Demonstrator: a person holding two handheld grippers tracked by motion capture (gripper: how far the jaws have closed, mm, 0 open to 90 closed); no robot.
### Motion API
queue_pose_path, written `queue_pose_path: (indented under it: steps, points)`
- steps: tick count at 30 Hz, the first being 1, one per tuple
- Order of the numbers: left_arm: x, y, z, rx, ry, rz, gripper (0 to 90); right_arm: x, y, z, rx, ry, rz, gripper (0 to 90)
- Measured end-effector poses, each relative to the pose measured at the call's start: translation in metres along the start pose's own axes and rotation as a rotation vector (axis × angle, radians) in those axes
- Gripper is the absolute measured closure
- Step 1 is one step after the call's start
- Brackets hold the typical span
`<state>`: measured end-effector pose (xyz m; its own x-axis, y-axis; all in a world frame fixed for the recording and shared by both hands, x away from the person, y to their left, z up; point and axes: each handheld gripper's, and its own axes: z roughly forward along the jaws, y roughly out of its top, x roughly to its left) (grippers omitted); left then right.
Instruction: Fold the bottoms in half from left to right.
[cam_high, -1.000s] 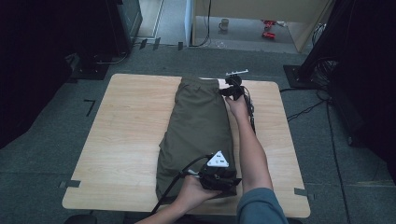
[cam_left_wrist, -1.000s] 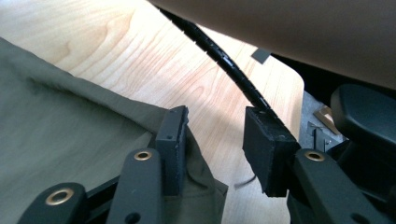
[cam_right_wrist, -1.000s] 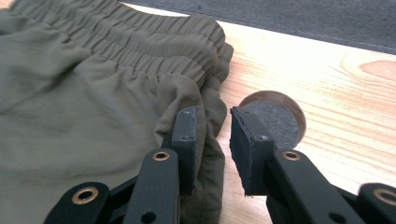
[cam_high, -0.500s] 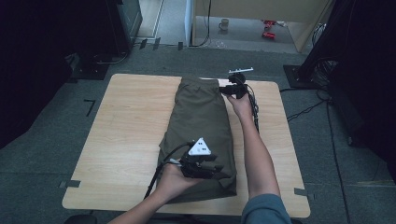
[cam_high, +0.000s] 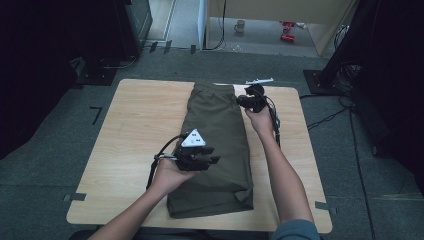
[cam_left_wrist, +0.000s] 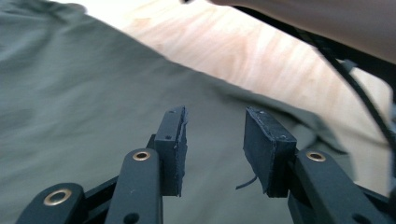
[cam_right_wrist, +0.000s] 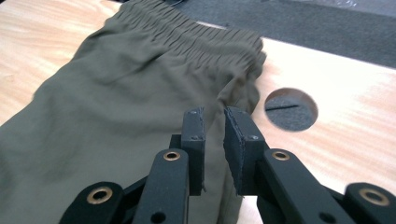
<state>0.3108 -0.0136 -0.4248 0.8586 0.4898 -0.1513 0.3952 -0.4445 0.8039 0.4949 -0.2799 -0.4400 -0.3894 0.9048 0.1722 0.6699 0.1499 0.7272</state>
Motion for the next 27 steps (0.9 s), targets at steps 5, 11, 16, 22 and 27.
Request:
queue_pose_path:
  steps: [5,11,16,22,27]
  points:
    - [0.021,-0.003,-0.006,-0.004,0.02,-0.013,57.8,0.011,-0.012,-0.01,-0.017,0.025,-0.038,77.6]
    - [0.044,-0.007,-0.012,-0.005,0.044,-0.02,55.2,0.02,-0.028,-0.022,-0.026,0.049,-0.062,73.6]
    - [0.066,-0.012,-0.013,-0.002,0.047,-0.06,56.2,0.034,-0.046,-0.034,-0.035,0.088,-0.088,71.6]
    - [0.084,-0.018,-0.003,0.003,0.078,-0.054,55.5,0.048,-0.072,-0.044,-0.023,0.124,-0.146,69.3]
    - [0.09,-0.026,0.005,0.074,0.099,-0.016,54.0,0.054,-0.097,-0.053,-0.01,0.172,-0.143,65.1]
